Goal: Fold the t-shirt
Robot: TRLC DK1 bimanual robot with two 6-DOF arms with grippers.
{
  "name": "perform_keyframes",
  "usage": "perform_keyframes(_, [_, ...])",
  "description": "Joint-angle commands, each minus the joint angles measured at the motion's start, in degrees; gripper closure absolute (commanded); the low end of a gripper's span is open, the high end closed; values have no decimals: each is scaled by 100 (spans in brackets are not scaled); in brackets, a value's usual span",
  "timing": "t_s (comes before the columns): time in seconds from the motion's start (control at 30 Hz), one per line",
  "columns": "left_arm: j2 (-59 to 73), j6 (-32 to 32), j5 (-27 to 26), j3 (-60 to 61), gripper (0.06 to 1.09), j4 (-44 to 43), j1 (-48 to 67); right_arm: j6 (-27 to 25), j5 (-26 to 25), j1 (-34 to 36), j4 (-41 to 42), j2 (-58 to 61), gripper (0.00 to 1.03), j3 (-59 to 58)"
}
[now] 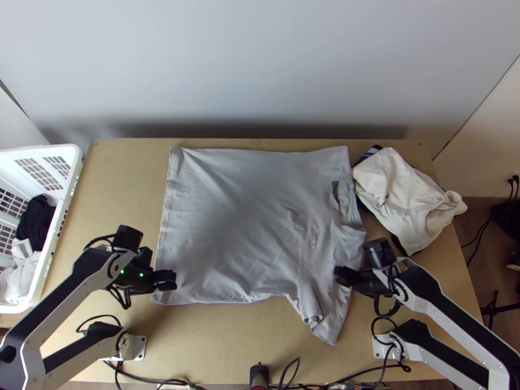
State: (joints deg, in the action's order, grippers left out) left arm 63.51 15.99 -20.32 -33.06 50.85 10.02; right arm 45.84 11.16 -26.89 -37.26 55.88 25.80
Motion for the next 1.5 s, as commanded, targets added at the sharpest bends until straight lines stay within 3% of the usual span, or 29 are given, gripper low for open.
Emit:
perform_keyframes(0.0, [-796,396,291,203,105,-1033,-88,-76,-545,-44,148,-218,100,-31])
perform_keyframes(0.17, [-989,449,-7,-157,105,-1148,-194,-120,-720,0,157,-596,100,426])
perform_keyframes(0.6, [241,2963,-1335,-4112,105,-1824,-1644,-181,-1089,492,474,-341,100,3695])
perform_keyframes(0.8, [988,3806,-1343,-5290,105,-2229,-1890,-287,-1081,809,1010,248,100,4838])
perform_keyframes(0.97, [1261,3938,-1343,-6265,105,-2220,-1723,-251,-1081,905,1493,521,100,5805])
perform_keyframes(1.2, [769,3982,-1308,-7417,105,-2229,-1626,-251,-984,694,1493,512,100,7158])
perform_keyframes(1.47, [461,4852,-1291,-8577,105,-2703,-2734,-208,-966,791,1247,732,100,9013])
